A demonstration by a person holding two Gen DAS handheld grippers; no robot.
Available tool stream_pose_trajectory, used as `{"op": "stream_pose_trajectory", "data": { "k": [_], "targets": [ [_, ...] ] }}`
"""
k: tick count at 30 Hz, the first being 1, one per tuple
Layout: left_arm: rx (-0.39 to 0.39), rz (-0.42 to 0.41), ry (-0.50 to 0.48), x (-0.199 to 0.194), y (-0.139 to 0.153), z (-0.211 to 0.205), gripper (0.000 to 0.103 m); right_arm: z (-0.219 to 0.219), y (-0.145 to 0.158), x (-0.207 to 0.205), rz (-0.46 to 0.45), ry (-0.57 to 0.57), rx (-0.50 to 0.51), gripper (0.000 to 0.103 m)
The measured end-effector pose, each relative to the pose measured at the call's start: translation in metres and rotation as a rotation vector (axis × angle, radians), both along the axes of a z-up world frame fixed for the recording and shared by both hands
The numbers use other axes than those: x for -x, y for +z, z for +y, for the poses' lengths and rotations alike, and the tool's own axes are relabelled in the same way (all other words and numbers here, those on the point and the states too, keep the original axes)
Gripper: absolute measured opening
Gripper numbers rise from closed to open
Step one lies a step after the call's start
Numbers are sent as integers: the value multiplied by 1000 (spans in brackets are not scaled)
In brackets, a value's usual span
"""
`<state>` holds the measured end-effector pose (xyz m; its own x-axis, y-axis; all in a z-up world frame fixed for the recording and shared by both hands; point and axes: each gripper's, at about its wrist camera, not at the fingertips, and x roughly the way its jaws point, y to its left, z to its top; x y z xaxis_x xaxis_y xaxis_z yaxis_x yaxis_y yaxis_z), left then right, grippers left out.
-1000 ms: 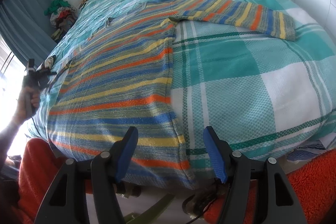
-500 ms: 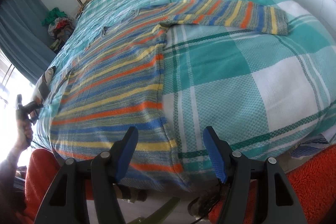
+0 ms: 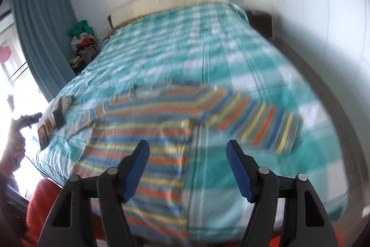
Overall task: Fold small clothes
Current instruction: 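Move both open tools to the side edge of the sweater near the collar, then grasp the sweater side edge with the left tool while the right tool grasps it, fold across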
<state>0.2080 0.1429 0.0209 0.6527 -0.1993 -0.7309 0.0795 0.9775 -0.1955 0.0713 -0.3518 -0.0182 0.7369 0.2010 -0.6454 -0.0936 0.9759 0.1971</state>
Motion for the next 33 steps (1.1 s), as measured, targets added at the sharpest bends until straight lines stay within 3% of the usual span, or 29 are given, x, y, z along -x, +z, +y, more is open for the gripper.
{"op": "stream_pose_trajectory", "data": {
  "k": [2, 4, 8, 14, 17, 21, 23, 24, 27, 28, 29, 30, 31, 33],
  "targets": [
    [-9, 21, -69, -24, 7, -20, 98, -3, 19, -19, -27, 45, 49, 73],
    [-87, 70, -116, -60, -2, -41, 98, -3, 32, -54, -24, 115, 101, 73],
    [-221, 180, -147, -118, -51, -65, 98, 4, 24, -138, 57, 257, 166, 73],
    [-279, 310, -188, -196, -131, -66, 98, 31, -56, -262, 262, 377, 266, 73],
    [-309, 308, -232, -225, -155, -70, 98, 42, -94, -307, 317, 410, 294, 73],
    [-299, 309, -309, -263, -186, -78, 97, 55, -134, -366, 377, 454, 248, 73],
    [-327, 312, -337, -278, -200, -83, 94, 61, -149, -387, 401, 492, 220, 73],
    [-338, 324, -347, -284, -208, -83, 87, 64, -157, -397, 421, 508, 208, 73],
    [-289, 338, -378, -289, -217, -81, 84, 65, -181, -415, 490, 541, 174, 71],
    [-266, 337, -396, -286, -215, -82, 69, 66, -182, -416, 493, 557, 176, 58],
    [-244, 341, -431, -282, -213, -84, 57, 68, -181, -415, 494, 585, 168, 20],
    [-233, 353, -479, -276, -211, -89, 25, 70, -179, -413, 510, 624, 144, 5],
    [-269, 362, -511, -270, -209, -97, 7, 75, -177, -408, 516, 648, 162, 7],
    [-446, 289, -498, -254, -202, -118, 6, 91, -171, -389, 477, 674, 318, 6]
  ]
}}
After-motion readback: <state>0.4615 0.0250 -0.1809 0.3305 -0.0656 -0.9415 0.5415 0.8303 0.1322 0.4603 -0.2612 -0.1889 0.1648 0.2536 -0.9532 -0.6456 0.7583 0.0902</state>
